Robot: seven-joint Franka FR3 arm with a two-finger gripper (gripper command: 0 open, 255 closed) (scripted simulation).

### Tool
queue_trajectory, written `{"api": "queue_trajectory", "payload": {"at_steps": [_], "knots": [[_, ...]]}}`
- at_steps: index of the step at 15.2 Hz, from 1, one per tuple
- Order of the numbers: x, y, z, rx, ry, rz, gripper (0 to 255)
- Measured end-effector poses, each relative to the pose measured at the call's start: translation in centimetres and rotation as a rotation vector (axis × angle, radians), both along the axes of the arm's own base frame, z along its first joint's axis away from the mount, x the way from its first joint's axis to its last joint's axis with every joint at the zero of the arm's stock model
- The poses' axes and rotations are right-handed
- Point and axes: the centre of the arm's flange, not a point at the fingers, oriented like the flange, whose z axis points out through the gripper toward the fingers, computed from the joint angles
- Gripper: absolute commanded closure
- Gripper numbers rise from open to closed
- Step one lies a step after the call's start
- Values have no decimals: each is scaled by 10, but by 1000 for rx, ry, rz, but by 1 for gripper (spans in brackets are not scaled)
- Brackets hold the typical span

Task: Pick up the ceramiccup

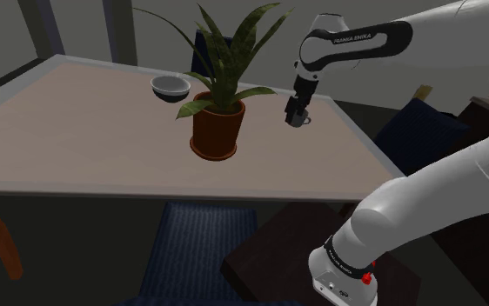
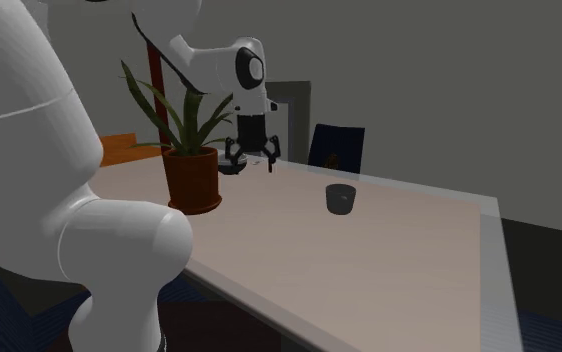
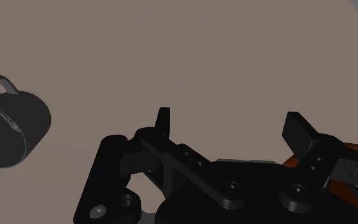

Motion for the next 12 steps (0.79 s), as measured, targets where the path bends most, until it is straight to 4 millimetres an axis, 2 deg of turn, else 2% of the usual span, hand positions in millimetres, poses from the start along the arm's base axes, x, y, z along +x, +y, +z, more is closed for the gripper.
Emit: {"api": "queue_trajectory", "payload": {"at_steps": [2, 12], "knots": [[11, -25, -9, -11, 2, 2, 0], [63, -126, -50, -68, 14, 16, 0]]}}
